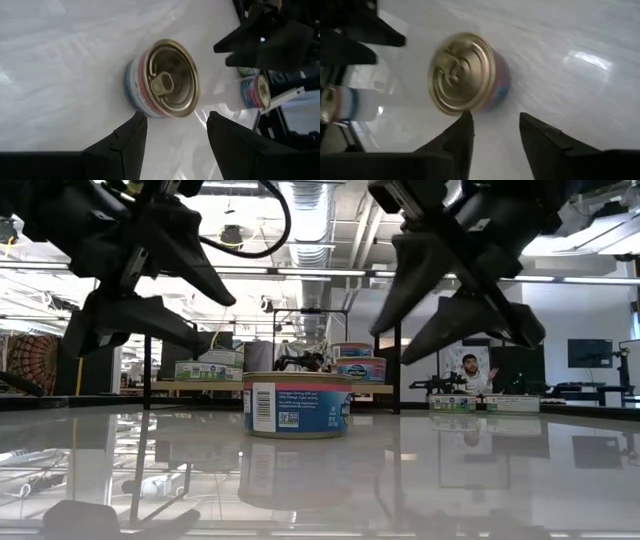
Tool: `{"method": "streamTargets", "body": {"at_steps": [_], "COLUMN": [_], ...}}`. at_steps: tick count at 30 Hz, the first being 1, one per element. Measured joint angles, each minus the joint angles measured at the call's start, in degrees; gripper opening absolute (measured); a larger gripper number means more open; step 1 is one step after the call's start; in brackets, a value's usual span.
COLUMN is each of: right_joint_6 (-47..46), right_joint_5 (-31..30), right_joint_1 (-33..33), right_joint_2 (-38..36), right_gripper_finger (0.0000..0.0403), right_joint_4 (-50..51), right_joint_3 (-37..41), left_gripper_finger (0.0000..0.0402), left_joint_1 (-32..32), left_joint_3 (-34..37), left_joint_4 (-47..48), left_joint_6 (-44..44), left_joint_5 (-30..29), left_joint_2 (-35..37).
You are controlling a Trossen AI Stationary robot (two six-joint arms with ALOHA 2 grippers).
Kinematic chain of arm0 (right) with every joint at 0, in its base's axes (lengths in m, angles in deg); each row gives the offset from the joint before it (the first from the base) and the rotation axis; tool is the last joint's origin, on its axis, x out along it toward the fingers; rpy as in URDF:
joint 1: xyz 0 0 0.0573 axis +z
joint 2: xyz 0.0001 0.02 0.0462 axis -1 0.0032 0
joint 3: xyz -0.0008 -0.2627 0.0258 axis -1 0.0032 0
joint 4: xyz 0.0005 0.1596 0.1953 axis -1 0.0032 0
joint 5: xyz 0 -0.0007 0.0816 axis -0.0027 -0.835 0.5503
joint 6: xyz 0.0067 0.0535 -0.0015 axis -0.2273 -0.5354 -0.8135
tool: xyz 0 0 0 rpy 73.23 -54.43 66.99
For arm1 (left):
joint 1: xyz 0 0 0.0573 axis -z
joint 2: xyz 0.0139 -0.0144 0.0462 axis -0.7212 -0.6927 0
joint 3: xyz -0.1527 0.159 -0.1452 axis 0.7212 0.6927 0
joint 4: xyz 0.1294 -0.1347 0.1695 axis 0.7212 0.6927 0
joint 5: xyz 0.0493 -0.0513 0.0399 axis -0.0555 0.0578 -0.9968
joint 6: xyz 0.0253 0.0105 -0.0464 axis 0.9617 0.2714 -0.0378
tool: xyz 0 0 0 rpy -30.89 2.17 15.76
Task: Stack canned seafood by type on shelf
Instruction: Stack the blue tuna can on top of the blue tuna can on the shelf
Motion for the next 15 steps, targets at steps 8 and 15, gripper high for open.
{"method": "streamTargets", "body": {"at_steps": [8,15], "right_joint_6": [0.65,1.6], "right_joint_5": [-0.35,1.0], "right_joint_1": [-2.12,-4.15], "right_joint_2": [0.0,0.0], "right_gripper_finger": [0.0216,0.0199], "right_joint_4": [-0.94,-1.76], "right_joint_3": [-0.02,-0.02], "left_gripper_finger": [0.0196,0.0196], "left_joint_1": [1.34,0.01], "left_joint_3": [-0.07,-3.06], "left_joint_4": [0.68,1.14], "left_joint_6": [-4.12,-2.24], "left_joint_5": [-2.88,-1.36], "left_joint_2": [0.0,-5.06]}}
